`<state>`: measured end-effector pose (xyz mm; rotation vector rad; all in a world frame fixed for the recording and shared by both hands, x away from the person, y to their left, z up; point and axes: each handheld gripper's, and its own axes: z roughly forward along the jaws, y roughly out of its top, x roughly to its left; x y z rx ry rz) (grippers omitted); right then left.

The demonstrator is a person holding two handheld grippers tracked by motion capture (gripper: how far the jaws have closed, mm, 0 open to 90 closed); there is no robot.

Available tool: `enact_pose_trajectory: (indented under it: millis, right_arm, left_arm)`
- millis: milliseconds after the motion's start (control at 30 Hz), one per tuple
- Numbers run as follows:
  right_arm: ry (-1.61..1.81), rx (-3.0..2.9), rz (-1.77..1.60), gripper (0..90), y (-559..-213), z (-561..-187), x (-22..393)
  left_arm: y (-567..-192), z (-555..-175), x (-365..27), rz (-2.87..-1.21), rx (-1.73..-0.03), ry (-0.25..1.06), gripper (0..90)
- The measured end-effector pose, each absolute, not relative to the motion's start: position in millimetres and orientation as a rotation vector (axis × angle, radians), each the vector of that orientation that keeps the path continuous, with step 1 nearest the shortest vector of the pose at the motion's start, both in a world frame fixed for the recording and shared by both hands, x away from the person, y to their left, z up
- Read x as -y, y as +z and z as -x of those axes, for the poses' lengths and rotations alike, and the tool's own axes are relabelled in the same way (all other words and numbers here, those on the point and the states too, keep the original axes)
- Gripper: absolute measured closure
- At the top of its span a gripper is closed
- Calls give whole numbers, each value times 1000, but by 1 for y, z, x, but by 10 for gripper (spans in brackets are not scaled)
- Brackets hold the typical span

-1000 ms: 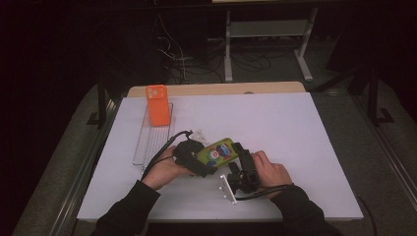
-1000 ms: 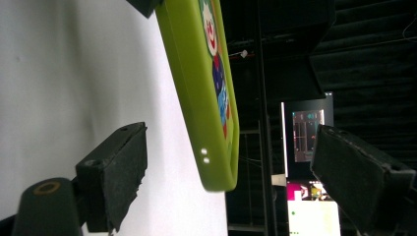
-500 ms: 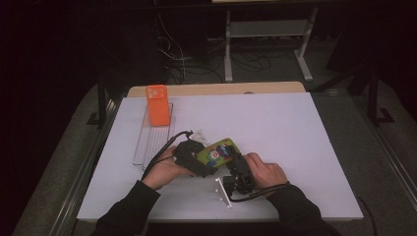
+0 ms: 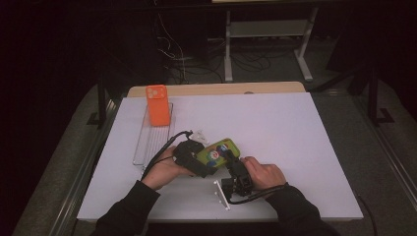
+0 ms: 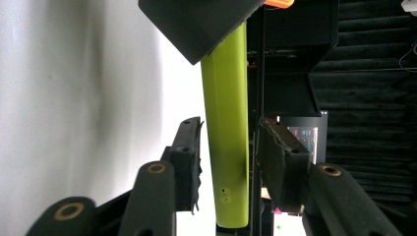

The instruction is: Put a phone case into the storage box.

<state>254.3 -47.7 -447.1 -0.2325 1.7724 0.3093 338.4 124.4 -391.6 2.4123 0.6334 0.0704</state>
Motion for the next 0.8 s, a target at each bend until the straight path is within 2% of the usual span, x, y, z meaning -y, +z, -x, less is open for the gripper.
enact_pose_trajectory:
  millis: [367,800]
  right_arm:
    - [291,-1769,261,727,-448,-253,47]
    - [259,-1789,270,757,-449,-251,45]
  left_arm:
    - [-392,-338,-124,-2403,-634,65,155]
    - [-394,-339,-126,-2389,-631,45,137]
